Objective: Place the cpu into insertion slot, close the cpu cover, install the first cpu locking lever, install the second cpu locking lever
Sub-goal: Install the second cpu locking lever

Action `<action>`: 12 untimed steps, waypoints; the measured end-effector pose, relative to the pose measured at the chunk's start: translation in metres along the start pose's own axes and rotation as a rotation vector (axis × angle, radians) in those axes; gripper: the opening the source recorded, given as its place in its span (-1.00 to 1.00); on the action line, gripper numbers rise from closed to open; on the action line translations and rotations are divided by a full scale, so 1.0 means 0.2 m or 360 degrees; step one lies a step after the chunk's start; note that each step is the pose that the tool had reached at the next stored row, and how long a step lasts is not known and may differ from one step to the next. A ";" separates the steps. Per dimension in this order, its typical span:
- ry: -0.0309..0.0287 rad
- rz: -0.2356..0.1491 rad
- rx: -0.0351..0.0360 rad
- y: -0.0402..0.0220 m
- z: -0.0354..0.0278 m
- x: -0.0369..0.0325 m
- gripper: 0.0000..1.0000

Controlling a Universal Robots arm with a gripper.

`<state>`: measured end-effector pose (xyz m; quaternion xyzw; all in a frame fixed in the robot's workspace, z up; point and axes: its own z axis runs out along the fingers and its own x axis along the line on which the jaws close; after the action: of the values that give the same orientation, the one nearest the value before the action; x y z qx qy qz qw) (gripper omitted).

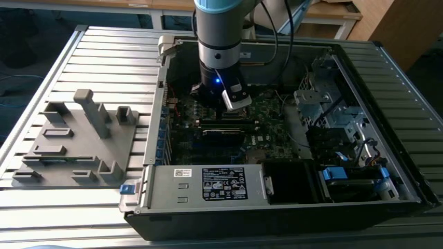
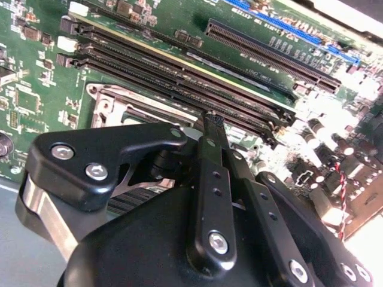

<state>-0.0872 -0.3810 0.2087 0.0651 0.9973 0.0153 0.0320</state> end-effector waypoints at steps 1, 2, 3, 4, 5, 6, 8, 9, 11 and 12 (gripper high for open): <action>0.00001 0.0000 0.0000 -0.001 0.000 0.003 -0.79; 0.00003 0.0000 -0.0001 -0.002 0.000 0.005 -0.79; 0.00002 0.0000 -0.0001 -0.003 0.000 0.007 -0.79; 0.00003 0.0000 -0.0001 -0.004 0.001 0.010 -0.79; 0.00004 0.0000 -0.0002 -0.005 0.001 0.012 -0.79; 0.00003 0.0000 -0.0003 -0.006 0.002 0.014 -0.79; 0.00008 0.0000 -0.0005 -0.008 0.003 0.018 -0.79; 0.00010 0.0000 -0.0007 -0.009 0.003 0.020 -0.79; 0.00013 0.0000 -0.0010 -0.011 0.004 0.023 -0.79; 0.00016 0.0001 -0.0011 -0.012 0.004 0.024 -0.79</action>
<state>-0.0922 -0.3826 0.2075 0.0651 0.9972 0.0188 0.0318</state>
